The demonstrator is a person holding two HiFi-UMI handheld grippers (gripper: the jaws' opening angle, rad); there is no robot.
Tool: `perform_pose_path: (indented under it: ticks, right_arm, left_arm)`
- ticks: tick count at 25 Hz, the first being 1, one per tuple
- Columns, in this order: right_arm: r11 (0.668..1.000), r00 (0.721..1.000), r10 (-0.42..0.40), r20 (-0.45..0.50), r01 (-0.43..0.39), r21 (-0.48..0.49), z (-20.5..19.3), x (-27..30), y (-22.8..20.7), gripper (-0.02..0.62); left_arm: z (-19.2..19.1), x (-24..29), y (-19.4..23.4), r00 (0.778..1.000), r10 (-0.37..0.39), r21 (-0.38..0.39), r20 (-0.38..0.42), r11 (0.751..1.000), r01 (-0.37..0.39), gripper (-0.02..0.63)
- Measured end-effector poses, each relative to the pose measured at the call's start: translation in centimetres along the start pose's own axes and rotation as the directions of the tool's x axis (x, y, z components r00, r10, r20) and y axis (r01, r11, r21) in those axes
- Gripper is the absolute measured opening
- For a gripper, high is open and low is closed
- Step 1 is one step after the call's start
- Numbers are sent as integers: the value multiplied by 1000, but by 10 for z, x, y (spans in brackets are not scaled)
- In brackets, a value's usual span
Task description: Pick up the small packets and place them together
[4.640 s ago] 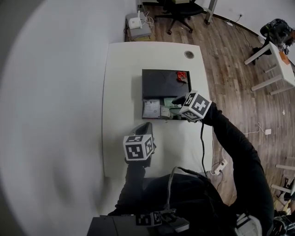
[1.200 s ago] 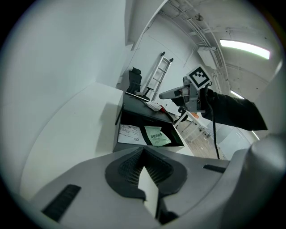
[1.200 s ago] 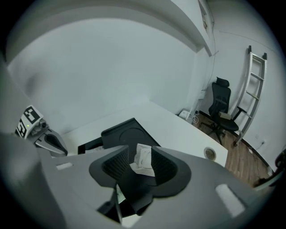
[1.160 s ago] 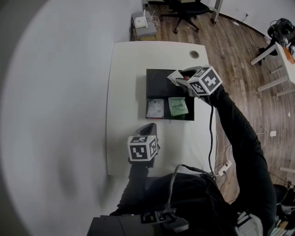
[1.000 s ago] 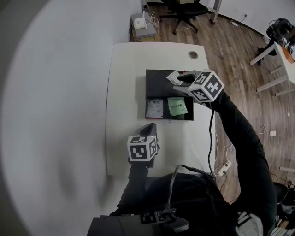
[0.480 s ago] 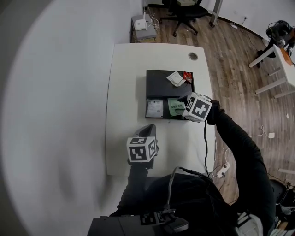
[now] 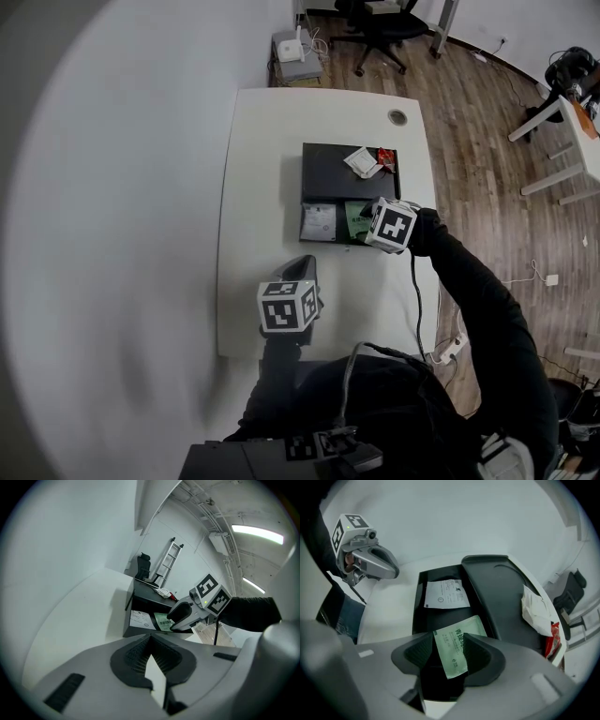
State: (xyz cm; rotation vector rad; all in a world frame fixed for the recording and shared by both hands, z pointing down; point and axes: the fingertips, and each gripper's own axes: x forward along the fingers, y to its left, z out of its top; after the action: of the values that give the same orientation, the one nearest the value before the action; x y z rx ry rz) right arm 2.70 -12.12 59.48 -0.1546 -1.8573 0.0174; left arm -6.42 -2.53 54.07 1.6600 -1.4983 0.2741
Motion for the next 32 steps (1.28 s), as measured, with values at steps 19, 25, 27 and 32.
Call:
perform_pose_path:
  ticks: [19,25,27,32]
  right_arm:
    - [989,986,-40,-164,15,-150,-12,27,0,170]
    - [993,986,-24,-167,5,-115,-12,29,2,129]
    - [995,986,-19,-165,2,-100,-11,28,2,109]
    - [997,987,-16,-159,4,-74,-11,28,4,66]
  left_arm:
    - [0,7,2,1000,1,-14,-11,1000,-2,0]
    - [1,11,-1,1000,-9,-13,-9,1000,9,0]
    - [1,12,-2,1000,-10,-13,-10,1000,10,0]
    - [0,10,-1,1000,-9,-13,-7,1000,9,0]
